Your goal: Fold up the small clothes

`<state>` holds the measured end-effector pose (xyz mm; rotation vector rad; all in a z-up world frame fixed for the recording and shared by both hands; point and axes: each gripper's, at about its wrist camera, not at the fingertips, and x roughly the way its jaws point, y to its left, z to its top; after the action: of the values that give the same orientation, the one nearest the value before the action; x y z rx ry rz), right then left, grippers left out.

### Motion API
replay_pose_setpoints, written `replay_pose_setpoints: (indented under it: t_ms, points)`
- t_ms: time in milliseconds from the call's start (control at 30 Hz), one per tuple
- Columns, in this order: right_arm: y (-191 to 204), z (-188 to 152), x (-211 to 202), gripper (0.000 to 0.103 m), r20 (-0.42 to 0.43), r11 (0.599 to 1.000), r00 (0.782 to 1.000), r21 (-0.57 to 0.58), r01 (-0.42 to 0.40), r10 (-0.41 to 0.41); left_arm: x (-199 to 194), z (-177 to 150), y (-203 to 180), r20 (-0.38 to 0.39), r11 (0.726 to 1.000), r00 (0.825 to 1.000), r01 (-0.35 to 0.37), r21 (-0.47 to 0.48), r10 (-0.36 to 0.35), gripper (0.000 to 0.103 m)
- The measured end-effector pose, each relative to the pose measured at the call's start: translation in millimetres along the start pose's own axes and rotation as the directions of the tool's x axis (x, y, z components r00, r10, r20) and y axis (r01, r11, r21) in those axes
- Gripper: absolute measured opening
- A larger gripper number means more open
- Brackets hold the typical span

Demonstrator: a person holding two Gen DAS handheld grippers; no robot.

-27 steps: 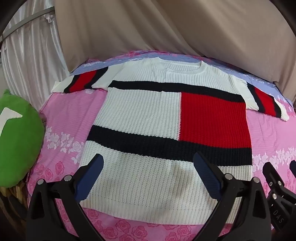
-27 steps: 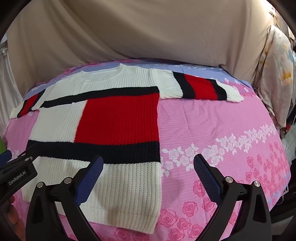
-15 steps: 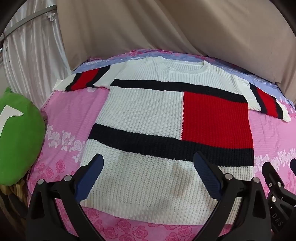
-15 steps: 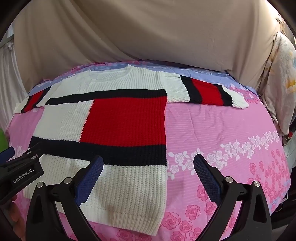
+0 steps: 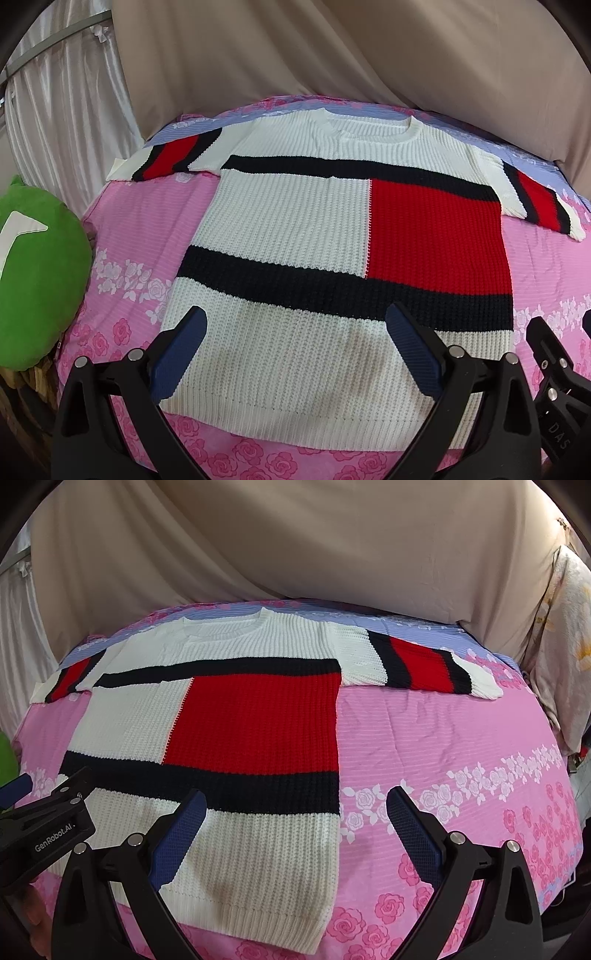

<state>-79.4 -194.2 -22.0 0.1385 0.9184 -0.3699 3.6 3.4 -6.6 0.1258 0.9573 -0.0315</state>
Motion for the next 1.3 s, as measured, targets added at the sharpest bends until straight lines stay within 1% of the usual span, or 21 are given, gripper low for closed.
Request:
replay_pose_setpoints:
  t_ms: [1300]
  points:
    - [4.3,6.3,5.4,0.097,-0.004,1.000,1.000,-0.021,-0.016,0.016,9.6,0.3,3.1,-0.007,1.000,1.000,-0.010,0.002,0.010,0.095]
